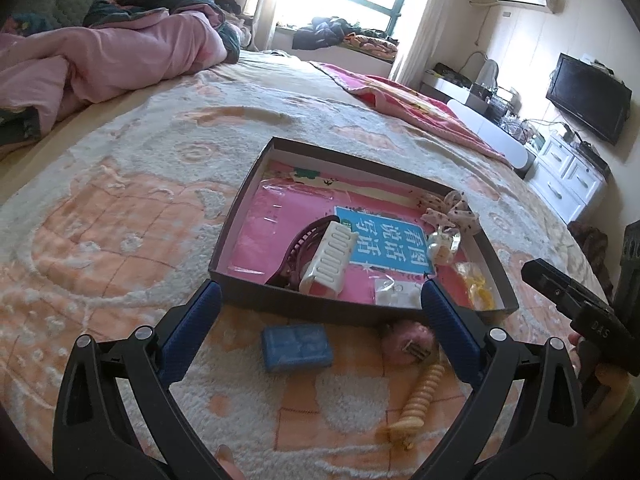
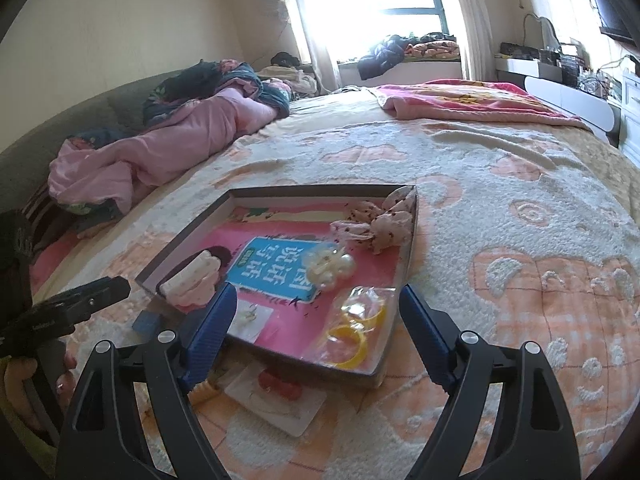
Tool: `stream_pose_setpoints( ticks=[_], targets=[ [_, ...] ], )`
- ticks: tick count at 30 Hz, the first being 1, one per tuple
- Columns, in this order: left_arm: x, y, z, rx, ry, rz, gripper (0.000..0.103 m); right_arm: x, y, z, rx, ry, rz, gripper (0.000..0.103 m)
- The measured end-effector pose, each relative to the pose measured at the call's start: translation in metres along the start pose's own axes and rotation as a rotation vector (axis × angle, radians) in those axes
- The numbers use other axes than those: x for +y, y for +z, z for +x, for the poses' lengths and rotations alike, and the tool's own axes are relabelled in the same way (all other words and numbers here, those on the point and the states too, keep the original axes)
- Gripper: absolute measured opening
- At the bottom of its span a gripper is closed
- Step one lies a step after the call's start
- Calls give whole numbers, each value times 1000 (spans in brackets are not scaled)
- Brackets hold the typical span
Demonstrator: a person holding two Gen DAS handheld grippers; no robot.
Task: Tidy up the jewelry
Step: 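Open both tools to release the items in the box and lift away, then grasp the yellow spiral hair tie with left tool while right tool grasps red tie bag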
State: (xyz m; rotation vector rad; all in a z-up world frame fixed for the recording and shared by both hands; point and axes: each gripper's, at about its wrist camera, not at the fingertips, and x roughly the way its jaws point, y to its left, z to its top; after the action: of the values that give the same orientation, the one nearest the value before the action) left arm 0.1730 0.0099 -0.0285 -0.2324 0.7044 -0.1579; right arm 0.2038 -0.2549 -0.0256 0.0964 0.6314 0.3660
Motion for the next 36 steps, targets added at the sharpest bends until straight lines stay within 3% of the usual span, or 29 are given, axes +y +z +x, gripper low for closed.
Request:
stream_pose_setpoints(
  ticks=[31, 36],
  targets=[
    [-17, -44, -10, 48, -45, 127, 91, 30, -48, -16, 60, -46, -129, 81],
    [-21, -53, -12, 65, -66, 151, 84, 34, -59, -13, 87, -64, -163, 81]
  ],
)
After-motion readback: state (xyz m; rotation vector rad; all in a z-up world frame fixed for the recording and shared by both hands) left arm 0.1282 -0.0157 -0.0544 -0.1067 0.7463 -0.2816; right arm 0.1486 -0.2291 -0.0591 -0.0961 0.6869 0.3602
